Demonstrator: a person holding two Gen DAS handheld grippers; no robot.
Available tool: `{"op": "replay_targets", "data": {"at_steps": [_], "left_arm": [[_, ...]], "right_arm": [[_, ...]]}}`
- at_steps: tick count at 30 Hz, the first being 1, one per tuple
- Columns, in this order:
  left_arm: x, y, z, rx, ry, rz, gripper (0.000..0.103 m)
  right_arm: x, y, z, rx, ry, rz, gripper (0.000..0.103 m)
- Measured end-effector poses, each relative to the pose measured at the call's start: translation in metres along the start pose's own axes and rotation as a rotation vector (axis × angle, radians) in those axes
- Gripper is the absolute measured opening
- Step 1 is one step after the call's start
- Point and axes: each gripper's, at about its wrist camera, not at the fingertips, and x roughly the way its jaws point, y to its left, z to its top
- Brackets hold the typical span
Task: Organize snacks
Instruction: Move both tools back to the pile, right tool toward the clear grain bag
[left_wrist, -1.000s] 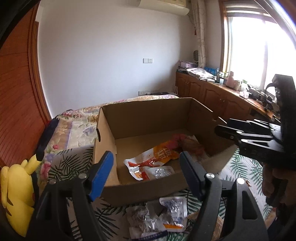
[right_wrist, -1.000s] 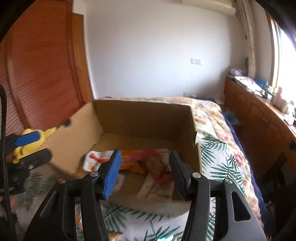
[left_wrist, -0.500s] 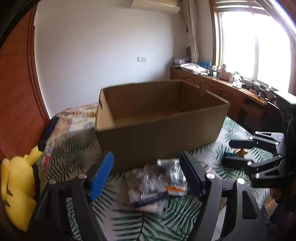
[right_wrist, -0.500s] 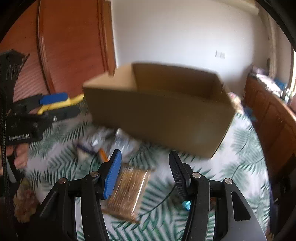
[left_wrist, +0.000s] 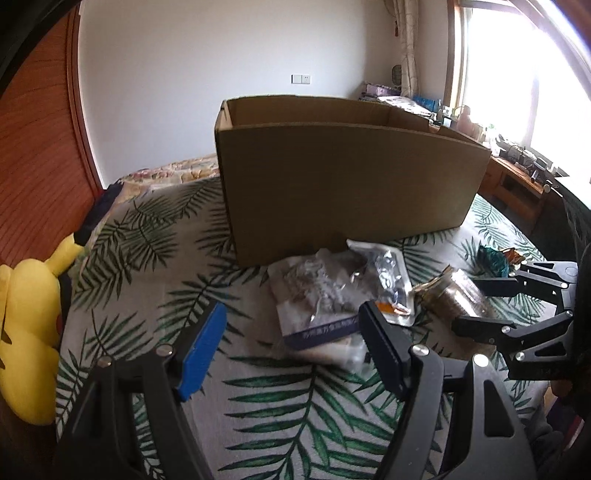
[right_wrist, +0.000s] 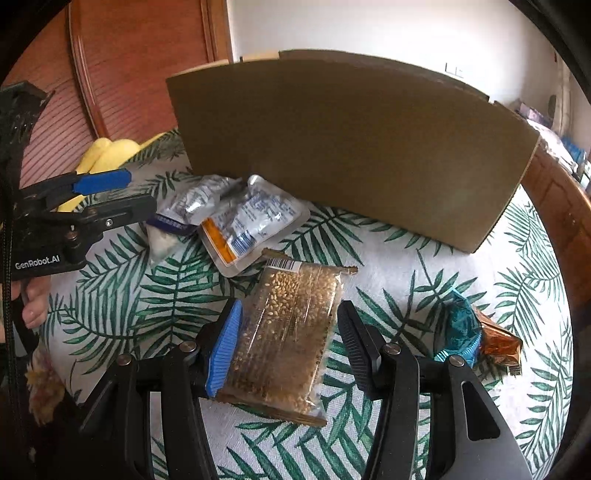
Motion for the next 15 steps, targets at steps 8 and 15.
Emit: {"op": "replay_targets", "data": {"at_steps": [8, 15], "left_arm": [[0.009, 0.005, 0.004, -0.043, 0.033, -0.02, 0.074], [0.027, 0.01, 0.02, -0.12, 0.074, -0.049, 0.074]], "right_arm": [[0.008, -0.002, 0.002, -0.036, 0.007, -0.018, 0.048], [0.01, -0.008, 0.001, -0.023, -0.014, -0.021, 0.049]]}}
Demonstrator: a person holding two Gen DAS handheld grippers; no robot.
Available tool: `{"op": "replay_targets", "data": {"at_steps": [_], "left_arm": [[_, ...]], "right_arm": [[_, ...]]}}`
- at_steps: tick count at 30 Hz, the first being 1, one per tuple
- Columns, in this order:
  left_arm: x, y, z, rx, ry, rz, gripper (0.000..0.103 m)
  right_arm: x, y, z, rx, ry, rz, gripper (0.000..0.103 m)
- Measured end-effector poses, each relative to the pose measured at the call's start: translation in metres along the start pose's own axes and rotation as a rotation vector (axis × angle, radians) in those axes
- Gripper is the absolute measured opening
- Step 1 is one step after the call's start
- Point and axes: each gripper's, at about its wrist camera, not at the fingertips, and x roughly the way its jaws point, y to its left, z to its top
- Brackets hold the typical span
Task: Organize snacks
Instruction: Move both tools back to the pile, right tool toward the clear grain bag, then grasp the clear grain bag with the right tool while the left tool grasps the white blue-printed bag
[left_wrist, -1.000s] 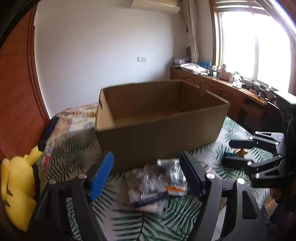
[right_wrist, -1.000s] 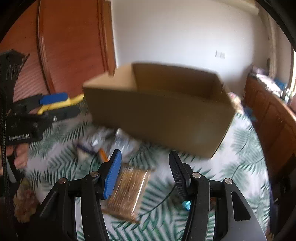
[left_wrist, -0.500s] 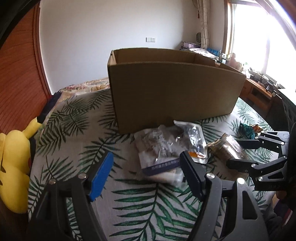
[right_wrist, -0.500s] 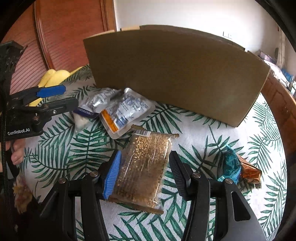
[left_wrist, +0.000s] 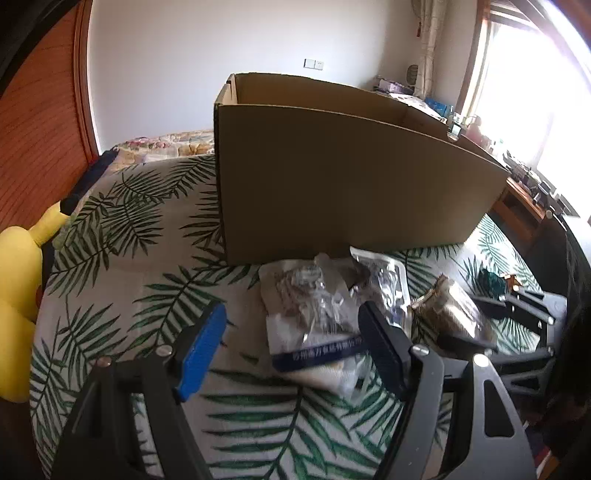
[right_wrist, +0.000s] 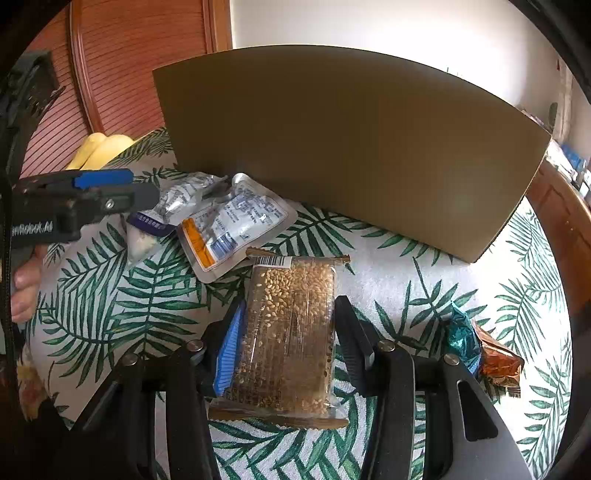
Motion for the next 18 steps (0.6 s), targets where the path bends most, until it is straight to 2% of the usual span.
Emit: {"op": "replay_targets", "data": {"at_steps": [12, 18], "left_arm": [[0.04, -0.003, 0.024, -0.084, 0.134, -0.027, 0.074], [0.057, -0.011, 0.028, -0.08, 0.178, 0.013, 0.074]], "right_arm": [[0.004, 0.004, 0.0, -0.005, -0.011, -0.02, 0.049], [0.003, 0.004, -0.001, -0.005, -0.015, -0.02, 0.049]]}}
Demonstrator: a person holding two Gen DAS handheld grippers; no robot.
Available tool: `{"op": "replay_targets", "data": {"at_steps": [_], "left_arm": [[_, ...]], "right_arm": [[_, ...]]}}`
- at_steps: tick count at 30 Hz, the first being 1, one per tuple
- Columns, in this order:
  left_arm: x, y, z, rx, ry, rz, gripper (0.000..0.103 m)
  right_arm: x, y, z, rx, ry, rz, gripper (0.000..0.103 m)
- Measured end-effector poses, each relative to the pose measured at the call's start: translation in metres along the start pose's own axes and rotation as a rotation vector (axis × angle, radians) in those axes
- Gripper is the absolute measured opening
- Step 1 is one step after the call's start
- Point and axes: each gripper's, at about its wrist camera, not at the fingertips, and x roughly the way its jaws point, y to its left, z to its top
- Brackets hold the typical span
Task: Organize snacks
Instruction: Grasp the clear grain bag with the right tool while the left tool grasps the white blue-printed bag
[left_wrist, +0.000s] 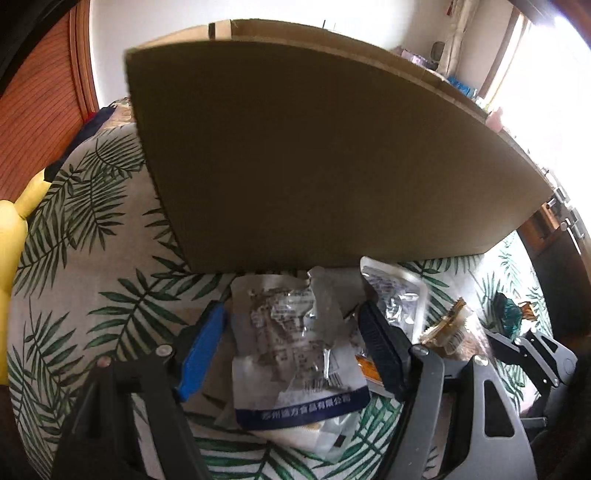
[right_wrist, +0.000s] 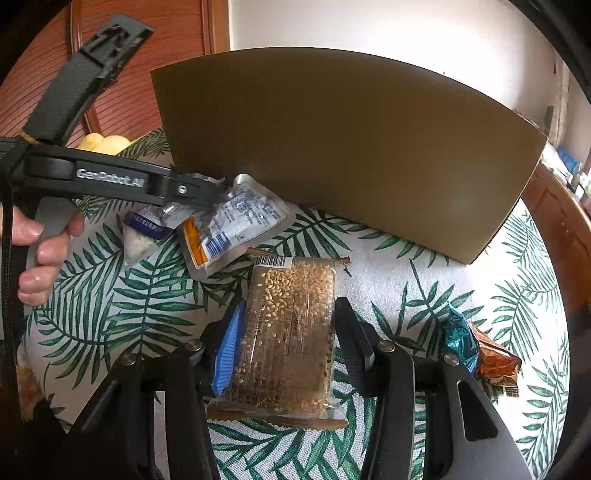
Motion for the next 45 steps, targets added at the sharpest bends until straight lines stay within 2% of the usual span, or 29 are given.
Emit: {"op": "replay_targets", "data": {"at_steps": [5, 9, 13, 17, 23, 35, 38, 45], "left_arm": [[0.002, -0.003, 0.003, 0.006, 0.016, 0.008, 0.075], [0.005, -0.012, 0.003, 0.069, 0.03, 0.034, 0.074], [0.007, -0.022, -0.001, 0.11, 0.025, 0.054, 0.065], [0.006, -0.023, -0.003, 0.124, 0.031, 0.033, 0.059], [-0.001, -0.026, -0.015, 0.145, 0.031, 0.013, 0.059], [-0.034, -0.028, -0.037, 0.172, -0.056, -0.031, 0.059], [-0.041, -0.029, -0.042, 0.174, -0.08, -0.02, 0.059], [-0.056, -0.012, -0.044, 0.144, -0.109, -0.032, 0.059]], "right_arm": [[0.001, -0.001, -0.001, 0.002, -0.001, 0.005, 0.049], [0.0, -0.001, -0.001, 0.003, -0.002, 0.006, 0.049], [0.0, -0.001, 0.0, 0.003, -0.002, 0.006, 0.049], [-0.001, -0.001, 0.0, 0.004, -0.002, 0.007, 0.049], [0.0, -0.001, -0.001, 0.004, -0.002, 0.006, 0.049], [-0.001, -0.002, -0.001, 0.008, -0.002, 0.01, 0.049], [-0.001, -0.002, 0.0, 0.009, -0.004, 0.008, 0.048], [-0.006, 0.001, -0.002, 0.001, -0.024, -0.001, 0.043]]}}
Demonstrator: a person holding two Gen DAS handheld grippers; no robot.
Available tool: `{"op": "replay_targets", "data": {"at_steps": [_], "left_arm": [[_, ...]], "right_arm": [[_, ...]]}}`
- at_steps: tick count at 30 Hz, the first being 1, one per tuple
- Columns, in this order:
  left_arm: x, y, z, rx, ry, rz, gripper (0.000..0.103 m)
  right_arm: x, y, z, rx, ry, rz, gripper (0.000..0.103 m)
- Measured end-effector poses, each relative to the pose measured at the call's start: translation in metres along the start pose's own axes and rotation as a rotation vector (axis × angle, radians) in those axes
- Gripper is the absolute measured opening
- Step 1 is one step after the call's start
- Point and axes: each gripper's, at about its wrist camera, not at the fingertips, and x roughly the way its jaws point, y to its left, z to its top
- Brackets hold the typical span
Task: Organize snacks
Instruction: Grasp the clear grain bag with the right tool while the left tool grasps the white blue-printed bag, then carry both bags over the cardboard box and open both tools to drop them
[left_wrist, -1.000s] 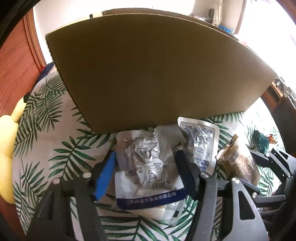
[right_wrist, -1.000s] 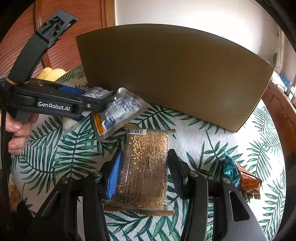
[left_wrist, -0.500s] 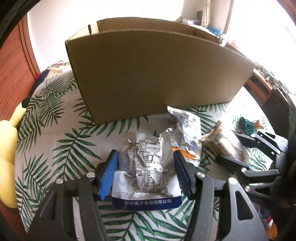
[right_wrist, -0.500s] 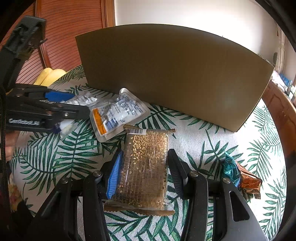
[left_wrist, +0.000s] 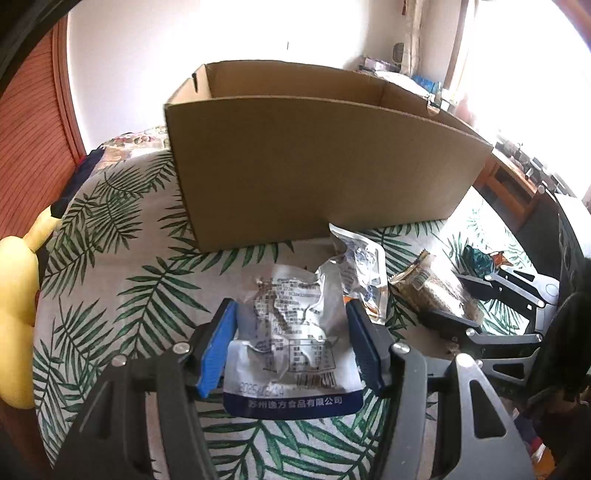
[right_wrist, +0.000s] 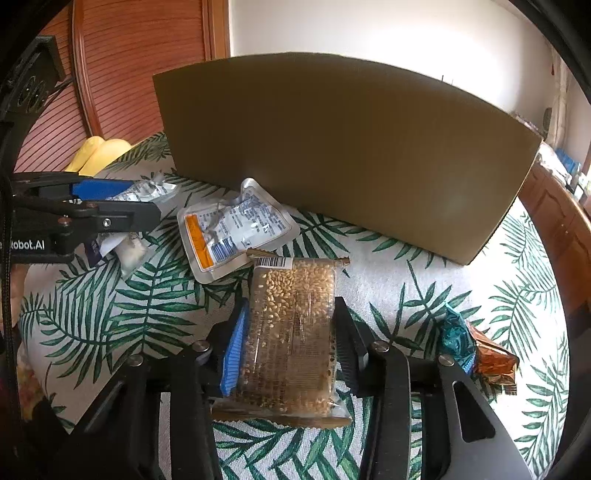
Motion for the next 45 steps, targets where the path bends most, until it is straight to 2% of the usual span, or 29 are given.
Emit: {"op": "replay_targets", "data": {"at_steps": [13, 27, 35, 45], "left_arm": [[-0.03, 0.0, 0.01, -0.011, -0.073, -0.035, 0.059], [-0.069, -0.024, 0.059, 0.047, -0.183, -0.049, 0.059], [-0.072, -0.034, 0.087, 0.072, -0.224, -0.04, 0.059], [-0.058, -0.029, 0.121, 0.052, -0.241, -0.036, 0.059]], "right_arm": [[-0.048, -0.013, 0.004, 0.036, -0.111, 0.014, 0.043], [-0.098, -0.038, 0.051, 0.036, -0.225, -0.021, 0.043], [-0.099, -0.037, 0.066, 0.011, -0.224, -0.027, 0.043], [-0.089, -0.055, 0.096, 0.047, -0.206, -0.039, 0.043]]}}
